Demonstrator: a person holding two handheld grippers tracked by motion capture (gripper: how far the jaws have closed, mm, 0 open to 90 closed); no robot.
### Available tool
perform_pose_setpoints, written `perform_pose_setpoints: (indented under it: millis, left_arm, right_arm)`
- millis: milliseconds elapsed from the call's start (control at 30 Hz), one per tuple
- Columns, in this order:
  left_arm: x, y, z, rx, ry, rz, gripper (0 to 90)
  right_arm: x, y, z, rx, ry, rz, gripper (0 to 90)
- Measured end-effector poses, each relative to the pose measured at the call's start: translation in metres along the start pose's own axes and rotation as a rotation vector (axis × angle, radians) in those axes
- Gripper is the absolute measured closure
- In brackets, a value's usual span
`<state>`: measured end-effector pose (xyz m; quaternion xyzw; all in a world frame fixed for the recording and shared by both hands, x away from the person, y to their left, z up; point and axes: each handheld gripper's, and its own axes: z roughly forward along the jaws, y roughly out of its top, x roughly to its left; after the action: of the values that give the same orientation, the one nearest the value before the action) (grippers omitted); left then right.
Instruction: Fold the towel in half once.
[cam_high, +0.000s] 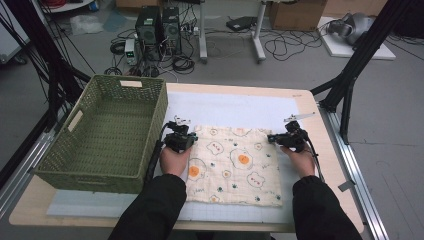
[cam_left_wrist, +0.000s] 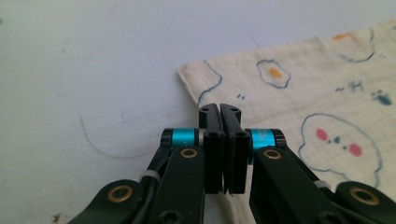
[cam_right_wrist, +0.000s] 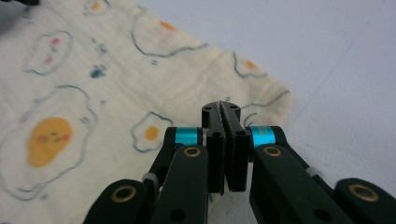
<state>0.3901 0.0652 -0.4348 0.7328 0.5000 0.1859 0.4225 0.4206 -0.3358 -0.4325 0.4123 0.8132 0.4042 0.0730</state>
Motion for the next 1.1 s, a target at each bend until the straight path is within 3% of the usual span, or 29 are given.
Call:
perform_pose_setpoints:
  millis: [133, 267, 367, 467, 500, 567, 633, 733, 833, 867, 900, 1000, 1100]
  left_arm:
    - [-0.005, 0.002, -0.013, -0.037, -0.012, 0.016, 87.8]
    - [-0.013, -0.002, -0.031, -0.087, -0.055, 0.035, 87.7]
    - [-0.019, -0.01, -0.045, -0.105, -0.079, 0.053, 87.7]
    - [-0.025, -0.025, -0.057, -0.092, -0.091, 0.071, 87.7]
    - [-0.025, -0.031, -0.06, -0.084, -0.104, 0.077, 87.7]
    - [-0.025, -0.041, -0.065, -0.067, -0.12, 0.059, 87.2]
    - [-0.024, -0.047, -0.068, -0.04, -0.14, 0.048, 80.6]
    - [-0.025, -0.046, -0.076, -0.045, -0.183, 0.07, 71.1]
    - [-0.025, -0.04, -0.075, -0.039, -0.181, 0.079, 67.7]
    - [-0.024, -0.038, -0.072, -0.037, -0.179, 0.065, 66.4]
    - [-0.024, -0.036, -0.069, -0.041, -0.175, 0.048, 63.7]
    - [-0.024, -0.031, -0.06, -0.039, -0.178, 0.025, 60.2]
    - [-0.021, -0.03, -0.052, -0.039, -0.177, -0.019, 58.3]
  right_arm:
    - [0.009, 0.003, -0.02, -0.065, 0.051, -0.031, 89.2]
    - [0.027, -0.001, -0.039, -0.067, 0.092, -0.087, 89.1]
    - [0.038, -0.011, -0.052, -0.108, 0.119, -0.121, 89.1]
    - [0.05, -0.026, -0.06, -0.104, 0.143, -0.139, 89.2]
    - [0.054, -0.031, -0.061, -0.074, 0.154, -0.153, 89.2]
    - [0.06, -0.045, -0.063, -0.048, 0.177, -0.177, 89.1]
    - [0.064, -0.057, -0.066, -0.04, 0.209, -0.176, 87.6]
    - [0.062, -0.067, -0.077, -0.065, 0.23, -0.146, 78.2]
    - [0.055, -0.066, -0.087, -0.098, 0.207, -0.118, 71.7]
    - [0.052, -0.064, -0.088, -0.105, 0.194, -0.109, 68.3]
    - [0.05, -0.061, -0.087, -0.116, 0.185, -0.095, 62.8]
    - [0.045, -0.05, -0.079, -0.129, 0.191, -0.07, 57.8]
    - [0.044, -0.04, -0.061, -0.116, 0.247, -0.051, 55.5]
